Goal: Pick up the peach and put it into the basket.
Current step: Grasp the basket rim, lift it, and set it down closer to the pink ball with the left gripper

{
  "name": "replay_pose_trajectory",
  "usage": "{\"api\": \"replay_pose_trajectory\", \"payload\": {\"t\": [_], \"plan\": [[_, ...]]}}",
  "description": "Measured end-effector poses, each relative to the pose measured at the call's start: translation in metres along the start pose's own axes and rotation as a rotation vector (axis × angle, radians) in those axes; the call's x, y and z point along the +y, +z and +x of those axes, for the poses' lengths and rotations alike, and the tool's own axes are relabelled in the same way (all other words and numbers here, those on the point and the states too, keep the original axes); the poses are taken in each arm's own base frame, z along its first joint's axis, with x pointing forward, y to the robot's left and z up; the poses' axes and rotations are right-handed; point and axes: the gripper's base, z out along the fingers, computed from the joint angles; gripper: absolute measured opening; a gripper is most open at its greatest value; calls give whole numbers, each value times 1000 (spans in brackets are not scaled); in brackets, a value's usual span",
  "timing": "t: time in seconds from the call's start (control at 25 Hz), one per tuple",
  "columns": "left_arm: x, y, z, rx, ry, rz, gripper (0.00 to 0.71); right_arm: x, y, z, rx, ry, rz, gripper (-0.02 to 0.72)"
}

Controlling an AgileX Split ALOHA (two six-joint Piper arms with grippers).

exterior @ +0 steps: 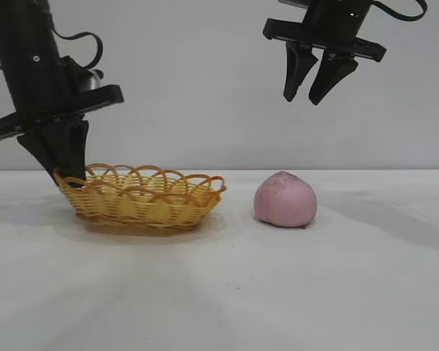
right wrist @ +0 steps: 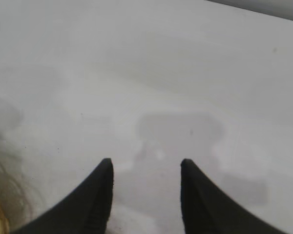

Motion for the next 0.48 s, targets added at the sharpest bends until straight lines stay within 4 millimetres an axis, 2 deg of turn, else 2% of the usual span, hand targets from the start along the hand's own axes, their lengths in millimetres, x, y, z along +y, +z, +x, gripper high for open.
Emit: {"api": "replay_pose_trajectory", "payload": {"t": [0.12,0.16,0.24,0.4,0.48], "plan": [[0,0,2,-10,-3,5,0,0,0,0,2,0,0,295],[0,-2,2,-13,3,5,71,0,0,0,2,-2,0,295],[0,-3,3,-13,20,-6,71,0,0,0,2,-2,0,295],[-2,-18,4,-32,67,-29,273,0,0,0,4,0,-2,295],[-5,-29,4,-56,99,-46,342,0,0,0,4,-1,-2,295]]}}
